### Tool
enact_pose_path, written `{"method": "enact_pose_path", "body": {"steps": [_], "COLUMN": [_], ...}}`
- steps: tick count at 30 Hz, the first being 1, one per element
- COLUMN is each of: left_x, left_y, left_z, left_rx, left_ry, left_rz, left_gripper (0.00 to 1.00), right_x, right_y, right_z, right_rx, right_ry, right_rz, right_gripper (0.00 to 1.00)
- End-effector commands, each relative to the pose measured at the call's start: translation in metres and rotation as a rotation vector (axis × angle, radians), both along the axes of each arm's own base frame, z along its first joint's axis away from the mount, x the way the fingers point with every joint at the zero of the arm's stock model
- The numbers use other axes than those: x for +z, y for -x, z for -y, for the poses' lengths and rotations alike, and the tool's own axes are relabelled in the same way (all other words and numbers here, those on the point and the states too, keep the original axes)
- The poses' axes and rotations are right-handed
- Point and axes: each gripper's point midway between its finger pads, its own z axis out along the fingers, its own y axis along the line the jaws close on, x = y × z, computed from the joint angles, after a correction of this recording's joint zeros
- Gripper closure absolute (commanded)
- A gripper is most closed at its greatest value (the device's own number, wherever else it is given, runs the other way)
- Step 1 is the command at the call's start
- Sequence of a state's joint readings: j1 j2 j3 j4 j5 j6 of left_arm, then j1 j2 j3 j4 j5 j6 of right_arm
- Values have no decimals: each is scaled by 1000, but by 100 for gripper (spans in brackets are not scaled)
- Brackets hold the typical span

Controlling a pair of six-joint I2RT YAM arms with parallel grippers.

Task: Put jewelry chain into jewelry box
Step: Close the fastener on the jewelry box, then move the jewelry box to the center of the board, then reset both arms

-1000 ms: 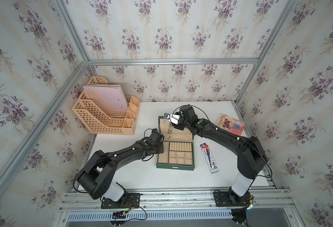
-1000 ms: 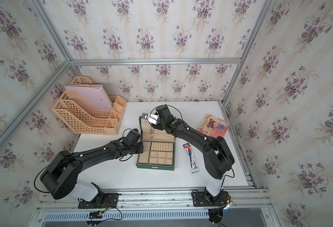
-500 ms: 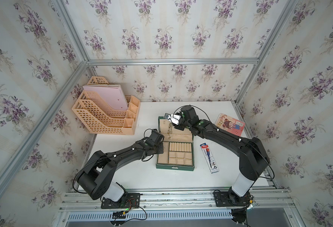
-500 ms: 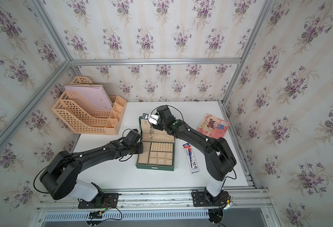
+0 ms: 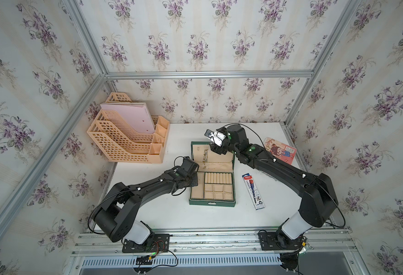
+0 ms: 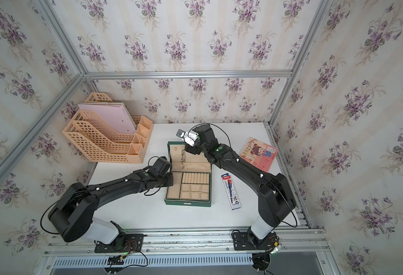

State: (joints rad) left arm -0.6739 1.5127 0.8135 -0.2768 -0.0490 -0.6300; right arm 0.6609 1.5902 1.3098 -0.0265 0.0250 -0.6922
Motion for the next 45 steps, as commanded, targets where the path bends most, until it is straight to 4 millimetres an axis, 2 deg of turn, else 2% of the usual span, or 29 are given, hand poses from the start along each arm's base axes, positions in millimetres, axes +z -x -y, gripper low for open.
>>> {"method": "enact_pose_path", "body": {"steps": [1,5,8,12,16,17,20,23,24,25,27,29,31,34,37,39,40,41,42,45], "left_x": [4,4,5,6,9,10,20,36,43,50,66,84,97,123,137,142,146,150,154,159], "left_y": [-7,-18,-27,-40,-45,-45,-43,-39,-38,-36,-31,-26,-19,-14,-15,-12,-13,-13,-15,-25], "left_z": [10,19,26,33,40,41,41,39,38,35,30,18,1,-40,-88,-115,-120,-122,-121,-104], "left_rx": [51,84,89,95,75,67,38,8,-2,-10,-27,-23,3,104,221,271,288,267,246,38], "left_ry": [62,83,81,67,62,59,35,10,0,-16,-39,-73,-120,-210,-323,-376,-370,-375,-356,-436], "left_rz": [-11,-13,-16,-12,-21,-22,-12,0,7,11,27,52,62,174,380,527,606,668,736,962], "left_gripper": [100,100,100,100,100,98,82,66,54,49,28,25,24,24,24,19,19,11,10,10], "right_x": [49,80,88,70,40,35,25,24,24,24,25,23,28,21,5,-1,-5,-4,-5,-20], "right_y": [8,32,51,78,103,106,108,107,108,108,110,110,113,112,109,112,114,116,117,108], "right_z": [1,27,56,94,112,116,129,140,143,145,154,165,164,168,190,196,199,202,205,217], "right_rx": [-25,-88,-171,-284,-311,-323,-403,-477,-491,-505,-542,-576,-525,-516,-619,-609,-600,-591,-590,-637], "right_ry": [-226,-478,-648,-847,-956,-970,-979,-990,-1003,-1038,-1135,-1223,-1242,-1165,-1117,-1048,-1018,-1000,-972,-871], "right_rz": [36,57,30,-61,-154,-172,-202,-216,-220,-229,-234,-224,-173,-87,17,111,151,194,228,252], "right_gripper": [16,11,8,7,3,1,0,0,0,0,0,0,0,0,0,0,0,0,0,0]}}
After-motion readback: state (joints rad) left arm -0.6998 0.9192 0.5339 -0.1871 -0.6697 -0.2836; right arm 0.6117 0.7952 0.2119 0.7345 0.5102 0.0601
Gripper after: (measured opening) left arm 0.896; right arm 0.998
